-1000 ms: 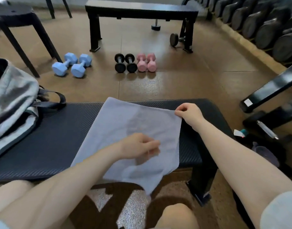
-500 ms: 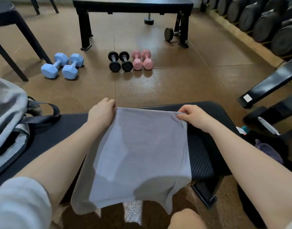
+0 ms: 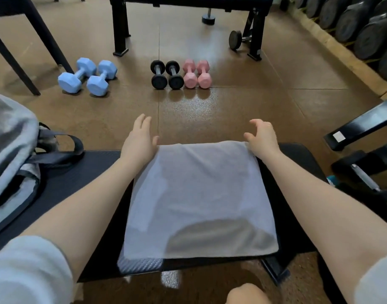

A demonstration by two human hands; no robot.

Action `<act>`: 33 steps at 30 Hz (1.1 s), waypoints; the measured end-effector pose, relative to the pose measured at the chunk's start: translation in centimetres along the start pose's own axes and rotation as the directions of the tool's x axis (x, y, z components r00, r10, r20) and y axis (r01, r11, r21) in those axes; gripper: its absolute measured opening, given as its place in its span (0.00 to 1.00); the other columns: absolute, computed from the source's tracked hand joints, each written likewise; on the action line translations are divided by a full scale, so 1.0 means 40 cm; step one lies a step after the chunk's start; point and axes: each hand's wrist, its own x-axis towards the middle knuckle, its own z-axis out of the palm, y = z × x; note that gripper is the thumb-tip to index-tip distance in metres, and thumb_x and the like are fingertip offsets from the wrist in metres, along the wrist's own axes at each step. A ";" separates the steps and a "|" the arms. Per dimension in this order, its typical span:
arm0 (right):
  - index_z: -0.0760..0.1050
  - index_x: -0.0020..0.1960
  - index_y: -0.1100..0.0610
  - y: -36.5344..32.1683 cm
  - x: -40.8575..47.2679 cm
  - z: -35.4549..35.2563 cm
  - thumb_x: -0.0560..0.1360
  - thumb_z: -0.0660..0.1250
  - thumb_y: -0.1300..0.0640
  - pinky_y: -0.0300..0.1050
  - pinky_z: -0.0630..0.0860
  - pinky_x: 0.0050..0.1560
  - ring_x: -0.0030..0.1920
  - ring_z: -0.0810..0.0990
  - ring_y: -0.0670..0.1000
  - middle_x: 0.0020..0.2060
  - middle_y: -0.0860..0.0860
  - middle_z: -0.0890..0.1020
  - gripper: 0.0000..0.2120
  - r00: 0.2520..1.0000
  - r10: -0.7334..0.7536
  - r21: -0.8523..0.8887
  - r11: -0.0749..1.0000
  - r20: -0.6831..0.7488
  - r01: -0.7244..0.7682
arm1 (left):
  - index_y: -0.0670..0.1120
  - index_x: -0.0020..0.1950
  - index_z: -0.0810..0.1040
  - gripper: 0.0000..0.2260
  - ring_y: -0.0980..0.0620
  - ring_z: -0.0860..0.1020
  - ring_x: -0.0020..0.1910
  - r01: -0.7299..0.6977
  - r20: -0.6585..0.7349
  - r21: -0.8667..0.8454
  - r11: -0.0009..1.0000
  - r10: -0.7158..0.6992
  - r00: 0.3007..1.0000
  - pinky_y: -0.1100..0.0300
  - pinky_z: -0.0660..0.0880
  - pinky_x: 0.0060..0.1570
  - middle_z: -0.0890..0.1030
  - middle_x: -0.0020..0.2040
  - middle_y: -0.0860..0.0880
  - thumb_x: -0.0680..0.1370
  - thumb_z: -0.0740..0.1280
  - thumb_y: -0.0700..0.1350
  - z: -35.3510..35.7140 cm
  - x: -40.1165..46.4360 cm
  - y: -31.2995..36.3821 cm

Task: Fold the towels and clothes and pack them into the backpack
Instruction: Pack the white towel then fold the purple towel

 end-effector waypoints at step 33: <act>0.79 0.43 0.68 0.090 -0.453 -0.033 0.73 0.67 0.60 0.45 0.73 0.36 0.34 0.74 0.53 0.38 0.63 0.80 0.10 0.972 0.223 0.194 0.953 0.076 -0.234 | 0.42 0.33 0.69 0.14 0.54 0.68 0.16 0.442 0.355 -0.425 0.790 -0.303 0.884 0.68 0.66 0.19 0.71 0.21 0.47 0.78 0.64 0.45 -0.111 -0.494 -0.086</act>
